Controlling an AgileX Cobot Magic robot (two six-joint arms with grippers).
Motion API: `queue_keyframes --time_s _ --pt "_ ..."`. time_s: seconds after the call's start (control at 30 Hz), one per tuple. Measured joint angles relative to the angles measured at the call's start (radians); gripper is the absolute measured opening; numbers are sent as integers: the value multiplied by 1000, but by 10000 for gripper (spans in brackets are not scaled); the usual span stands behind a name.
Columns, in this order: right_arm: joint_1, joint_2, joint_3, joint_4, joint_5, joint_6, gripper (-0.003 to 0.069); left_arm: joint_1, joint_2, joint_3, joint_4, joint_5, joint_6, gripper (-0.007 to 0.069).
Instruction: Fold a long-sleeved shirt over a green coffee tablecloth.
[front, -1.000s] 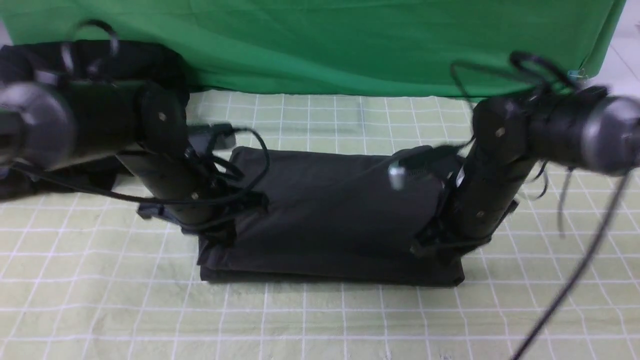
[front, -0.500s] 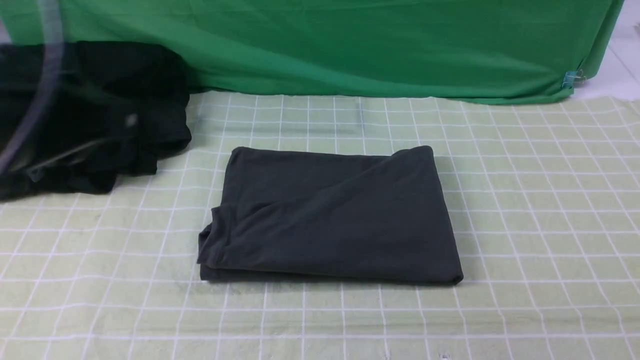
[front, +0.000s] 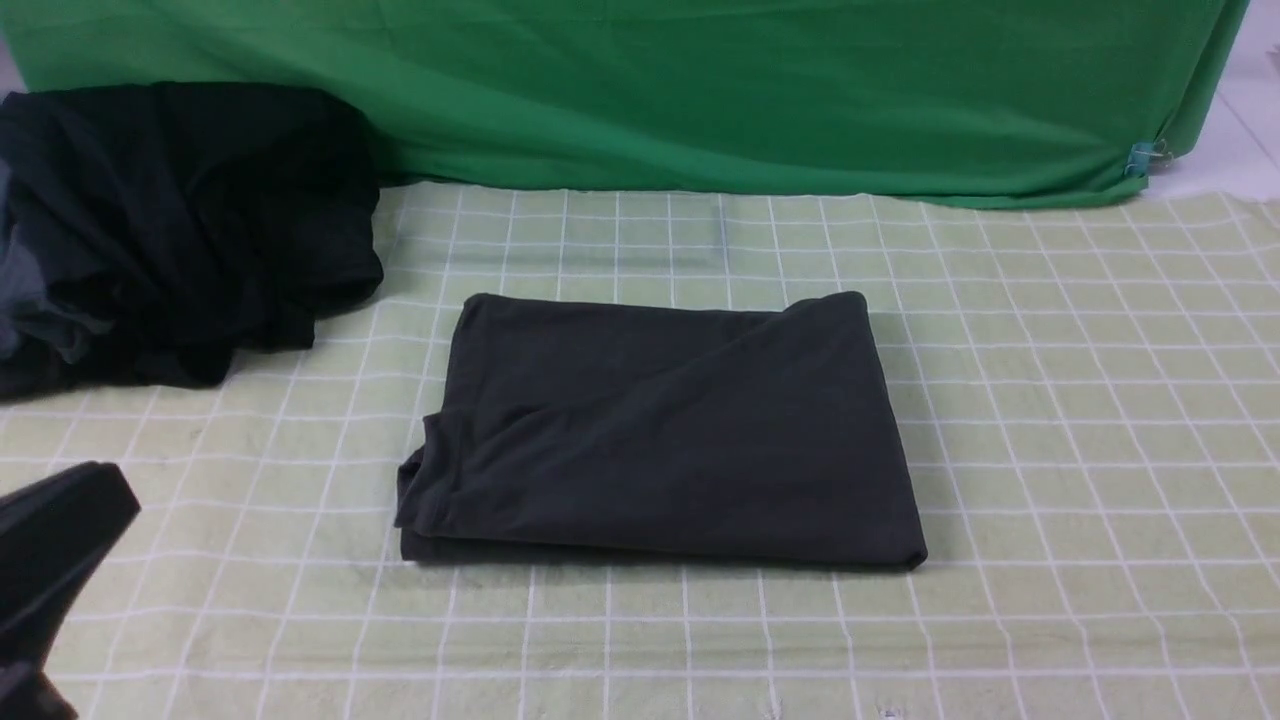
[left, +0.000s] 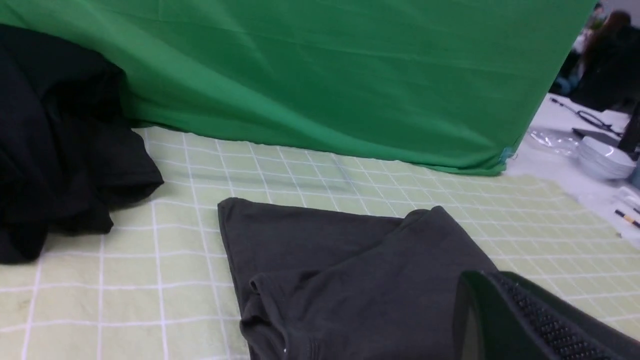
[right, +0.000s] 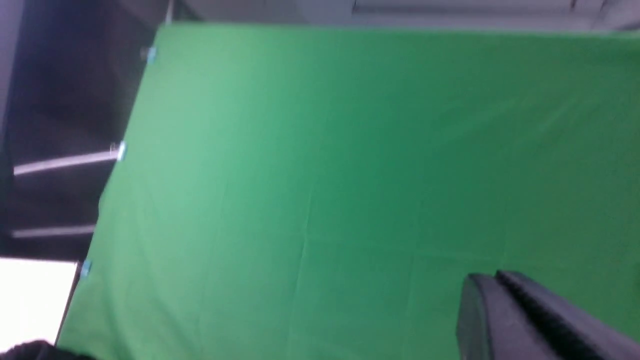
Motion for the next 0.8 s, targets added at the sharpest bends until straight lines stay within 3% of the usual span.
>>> queue_keyframes --time_s 0.8 --pt "0 -3 7 -1 -29 0 57 0 -6 9 -8 -48 7 3"
